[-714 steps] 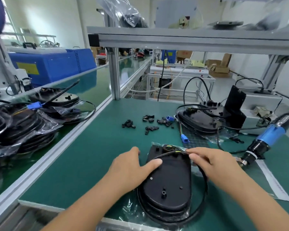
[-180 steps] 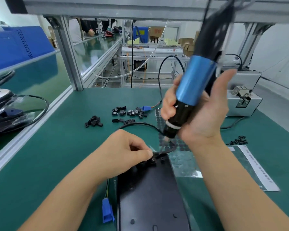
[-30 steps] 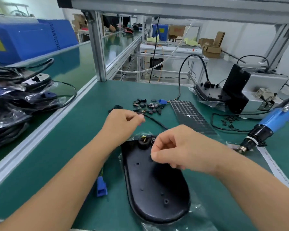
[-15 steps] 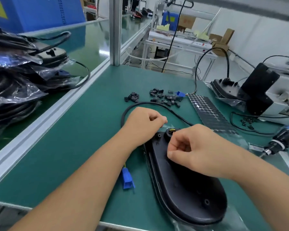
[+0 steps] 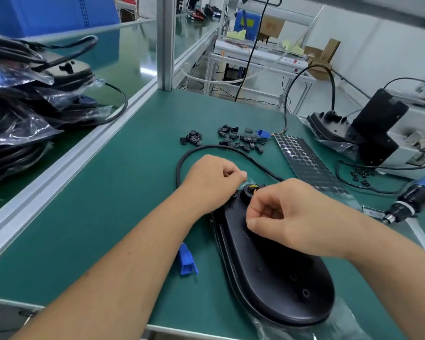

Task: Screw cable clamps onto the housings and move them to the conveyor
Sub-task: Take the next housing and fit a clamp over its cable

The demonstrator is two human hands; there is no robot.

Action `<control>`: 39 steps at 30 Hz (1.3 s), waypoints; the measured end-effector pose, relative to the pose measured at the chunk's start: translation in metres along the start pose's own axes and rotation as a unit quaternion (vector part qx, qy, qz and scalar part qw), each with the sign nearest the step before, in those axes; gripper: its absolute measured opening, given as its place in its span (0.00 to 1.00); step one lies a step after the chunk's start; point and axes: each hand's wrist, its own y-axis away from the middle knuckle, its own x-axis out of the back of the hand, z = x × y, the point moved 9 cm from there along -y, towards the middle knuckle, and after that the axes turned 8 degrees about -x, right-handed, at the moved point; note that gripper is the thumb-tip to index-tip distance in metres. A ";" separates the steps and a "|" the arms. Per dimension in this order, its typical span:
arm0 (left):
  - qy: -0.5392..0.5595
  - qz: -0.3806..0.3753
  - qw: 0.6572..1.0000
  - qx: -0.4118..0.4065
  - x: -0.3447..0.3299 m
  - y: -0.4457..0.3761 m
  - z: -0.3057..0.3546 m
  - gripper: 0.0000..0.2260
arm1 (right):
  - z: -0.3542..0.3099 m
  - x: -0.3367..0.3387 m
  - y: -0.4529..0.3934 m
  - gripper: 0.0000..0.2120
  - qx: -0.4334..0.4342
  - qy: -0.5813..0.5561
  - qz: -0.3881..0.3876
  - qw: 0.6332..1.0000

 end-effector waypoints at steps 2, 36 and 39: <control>-0.007 -0.001 1.000 -0.002 0.000 0.000 0.000 0.10 | 0.000 -0.001 0.001 0.06 0.000 -0.016 -0.008 1.000; -0.362 0.042 0.919 0.149 0.070 0.024 -0.031 0.16 | 0.070 0.054 0.006 0.10 -0.089 -0.202 0.189 0.957; -0.320 0.048 0.934 0.148 0.077 0.024 -0.030 0.05 | 0.100 0.061 0.011 0.09 -0.121 -0.259 0.236 0.929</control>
